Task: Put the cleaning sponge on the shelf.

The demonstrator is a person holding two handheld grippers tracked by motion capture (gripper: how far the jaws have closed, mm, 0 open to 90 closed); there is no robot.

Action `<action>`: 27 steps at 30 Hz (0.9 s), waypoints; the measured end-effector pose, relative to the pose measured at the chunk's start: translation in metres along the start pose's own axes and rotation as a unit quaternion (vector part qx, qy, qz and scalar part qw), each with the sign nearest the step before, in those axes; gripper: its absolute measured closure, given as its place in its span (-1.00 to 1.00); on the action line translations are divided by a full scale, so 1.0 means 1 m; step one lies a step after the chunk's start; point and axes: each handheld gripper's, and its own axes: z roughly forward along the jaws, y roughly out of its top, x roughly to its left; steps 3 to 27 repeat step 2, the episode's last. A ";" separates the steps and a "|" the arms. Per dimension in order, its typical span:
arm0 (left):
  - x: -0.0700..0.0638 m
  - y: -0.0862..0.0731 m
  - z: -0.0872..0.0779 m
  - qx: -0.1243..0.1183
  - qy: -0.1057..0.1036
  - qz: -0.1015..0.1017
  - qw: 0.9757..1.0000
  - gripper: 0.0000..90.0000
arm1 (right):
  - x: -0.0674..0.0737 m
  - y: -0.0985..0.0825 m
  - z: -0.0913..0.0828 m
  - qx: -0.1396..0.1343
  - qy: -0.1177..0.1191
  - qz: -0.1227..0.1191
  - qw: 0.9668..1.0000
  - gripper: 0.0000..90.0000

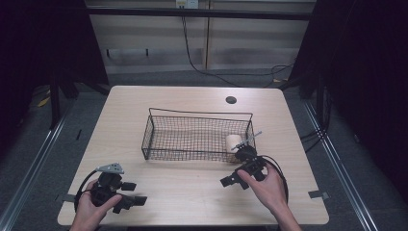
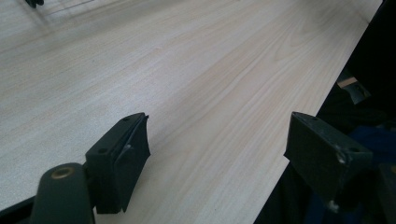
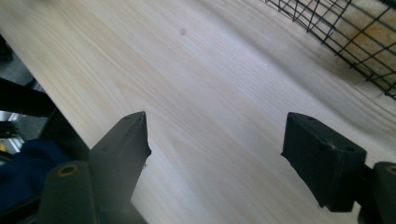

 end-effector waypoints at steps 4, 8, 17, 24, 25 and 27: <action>0.000 0.000 0.000 0.002 -0.001 -0.001 1.000 -0.53 | -0.001 -0.004 0.004 -0.001 0.005 0.002 1.000 -0.50; 0.000 0.000 0.000 0.002 -0.001 -0.001 1.000 -0.53 | -0.001 -0.004 0.004 -0.001 0.005 0.002 1.000 -0.50; 0.000 0.000 0.000 0.002 -0.001 -0.001 1.000 -0.53 | -0.001 -0.004 0.004 -0.001 0.005 0.002 1.000 -0.50; 0.000 0.000 0.000 0.002 -0.001 -0.001 1.000 -0.53 | -0.001 -0.004 0.004 -0.001 0.005 0.002 1.000 -0.50; 0.000 0.000 0.000 0.002 -0.001 -0.001 1.000 -0.53 | -0.001 -0.004 0.004 -0.001 0.005 0.002 1.000 -0.50; 0.000 0.000 0.000 0.002 -0.001 -0.001 1.000 -0.53 | -0.001 -0.004 0.004 -0.001 0.005 0.002 1.000 -0.50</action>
